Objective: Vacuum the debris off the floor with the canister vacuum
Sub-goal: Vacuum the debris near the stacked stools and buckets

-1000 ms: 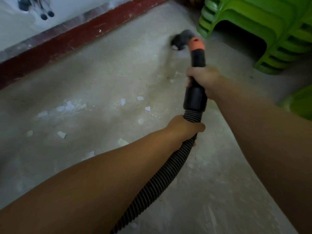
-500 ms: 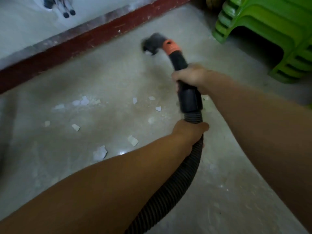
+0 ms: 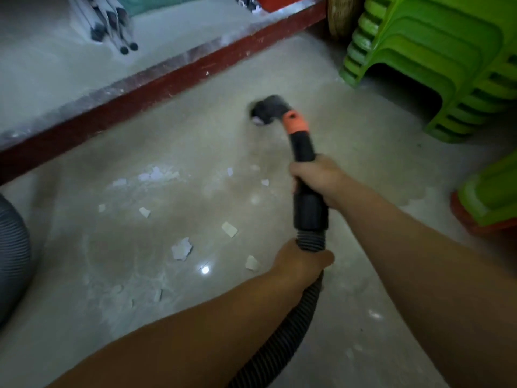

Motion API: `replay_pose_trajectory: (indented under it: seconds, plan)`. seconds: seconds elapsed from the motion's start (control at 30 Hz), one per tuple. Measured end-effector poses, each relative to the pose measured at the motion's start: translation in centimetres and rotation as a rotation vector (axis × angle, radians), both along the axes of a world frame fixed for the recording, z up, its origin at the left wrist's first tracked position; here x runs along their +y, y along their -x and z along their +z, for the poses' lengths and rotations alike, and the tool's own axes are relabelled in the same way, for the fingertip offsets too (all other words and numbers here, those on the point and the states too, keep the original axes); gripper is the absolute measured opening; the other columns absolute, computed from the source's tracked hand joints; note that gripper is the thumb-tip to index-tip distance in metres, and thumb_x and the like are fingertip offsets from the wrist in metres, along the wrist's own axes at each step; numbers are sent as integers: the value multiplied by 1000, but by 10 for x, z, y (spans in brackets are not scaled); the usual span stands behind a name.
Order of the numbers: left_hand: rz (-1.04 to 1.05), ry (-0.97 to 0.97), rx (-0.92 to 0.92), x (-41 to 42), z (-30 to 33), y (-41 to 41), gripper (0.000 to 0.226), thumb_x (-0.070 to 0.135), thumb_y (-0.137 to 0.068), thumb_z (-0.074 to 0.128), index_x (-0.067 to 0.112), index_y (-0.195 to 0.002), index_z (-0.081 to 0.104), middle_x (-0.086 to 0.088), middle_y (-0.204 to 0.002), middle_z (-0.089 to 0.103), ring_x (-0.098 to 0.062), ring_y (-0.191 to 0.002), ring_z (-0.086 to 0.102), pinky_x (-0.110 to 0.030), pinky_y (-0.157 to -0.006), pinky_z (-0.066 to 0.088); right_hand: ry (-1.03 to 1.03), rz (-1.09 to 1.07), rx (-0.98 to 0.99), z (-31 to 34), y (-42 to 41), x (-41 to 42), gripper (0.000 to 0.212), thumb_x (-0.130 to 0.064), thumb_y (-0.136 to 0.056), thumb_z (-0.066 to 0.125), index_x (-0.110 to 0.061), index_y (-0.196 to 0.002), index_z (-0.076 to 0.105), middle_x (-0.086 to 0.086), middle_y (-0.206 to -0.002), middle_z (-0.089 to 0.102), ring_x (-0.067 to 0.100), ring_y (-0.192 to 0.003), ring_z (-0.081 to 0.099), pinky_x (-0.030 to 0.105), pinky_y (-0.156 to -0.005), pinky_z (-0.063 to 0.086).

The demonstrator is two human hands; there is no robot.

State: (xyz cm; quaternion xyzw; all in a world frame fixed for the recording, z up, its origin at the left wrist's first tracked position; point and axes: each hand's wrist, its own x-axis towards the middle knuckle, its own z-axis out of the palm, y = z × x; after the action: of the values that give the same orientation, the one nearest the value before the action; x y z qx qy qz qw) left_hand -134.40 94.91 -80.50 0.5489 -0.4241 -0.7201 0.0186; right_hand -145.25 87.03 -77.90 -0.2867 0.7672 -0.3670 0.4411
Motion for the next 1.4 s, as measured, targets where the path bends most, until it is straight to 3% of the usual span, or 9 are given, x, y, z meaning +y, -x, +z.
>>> replay_pose_trajectory:
  seconds: [0.13, 0.23, 0.37, 0.5, 0.63, 0.8, 0.9, 1.2, 1.4]
  plan:
    - [4, 11, 15, 5, 12, -16, 16, 12, -84, 68, 7, -80, 53, -11, -71, 55, -21, -52, 53, -29, -50, 54, -10, 166, -45, 11, -24, -1, 18, -2, -80, 63, -6, -65, 55, 8, -48, 56, 17, -38, 53, 23, -48, 46]
    - [-129, 77, 17, -3, 23, 0, 17, 15, -83, 68, 10, -78, 54, -10, -71, 57, -23, -54, 55, -37, -67, 57, 12, -107, 67, 16, 11, 9, 20, -5, -80, 63, -9, -62, 54, -3, -35, 52, 10, -29, 49, 21, -43, 45]
    - [-216, 65, 44, -4, 29, 15, 17, 16, -84, 68, 8, -79, 54, -10, -71, 57, -24, -56, 55, -37, -72, 54, 7, -521, -96, 16, 49, 34, 16, -5, -79, 63, -8, -69, 51, 4, -46, 55, 16, -40, 53, 30, -51, 48]
    - [-139, -26, -18, 31, 16, -14, 16, 16, -83, 66, 9, -76, 53, -11, -69, 57, -27, -61, 55, -47, -83, 57, -10, -222, -20, 11, -3, 45, 12, -2, -81, 62, -5, -71, 55, 3, -41, 55, 16, -37, 52, 25, -48, 48]
    - [-161, 69, -22, 49, 13, -48, 24, 16, -82, 65, 16, -69, 45, -7, -70, 53, -23, -66, 55, -43, -76, 56, -58, 73, -25, 11, -44, 54, 5, -3, -81, 61, -4, -82, 57, 9, -55, 61, 18, -44, 57, 26, -51, 49]
    - [-308, 217, 34, 35, 21, -22, 23, 20, -83, 65, 15, -70, 47, -12, -81, 58, -24, -73, 59, -44, -79, 55, 89, -370, -44, 18, 3, 70, 12, -2, -82, 62, -5, -75, 53, 4, -47, 56, 16, -38, 53, 28, -49, 49]
    - [-287, 120, 67, 48, 23, -7, 16, 20, -83, 66, 14, -79, 52, -7, -77, 57, -23, -68, 57, -41, -78, 55, 38, -499, -85, 18, 23, 86, 12, -3, -83, 62, -6, -82, 51, 6, -53, 55, 15, -37, 53, 27, -48, 49]
    - [-202, 86, -81, 94, 18, -73, 20, 22, -82, 66, 18, -77, 48, -11, -85, 59, -25, -77, 59, -49, -85, 56, -97, 133, -61, 20, -71, 99, 9, -5, -81, 63, -7, -87, 56, 9, -60, 62, 18, -46, 58, 23, -46, 51]
    - [-399, 278, -1, 71, 39, -35, 22, 21, -84, 66, 16, -70, 50, -12, -80, 62, -25, -72, 63, -41, -76, 56, 99, -481, -106, 33, -8, 116, 17, -2, -82, 61, -8, -71, 50, 5, -52, 54, 13, -37, 52, 29, -50, 50]
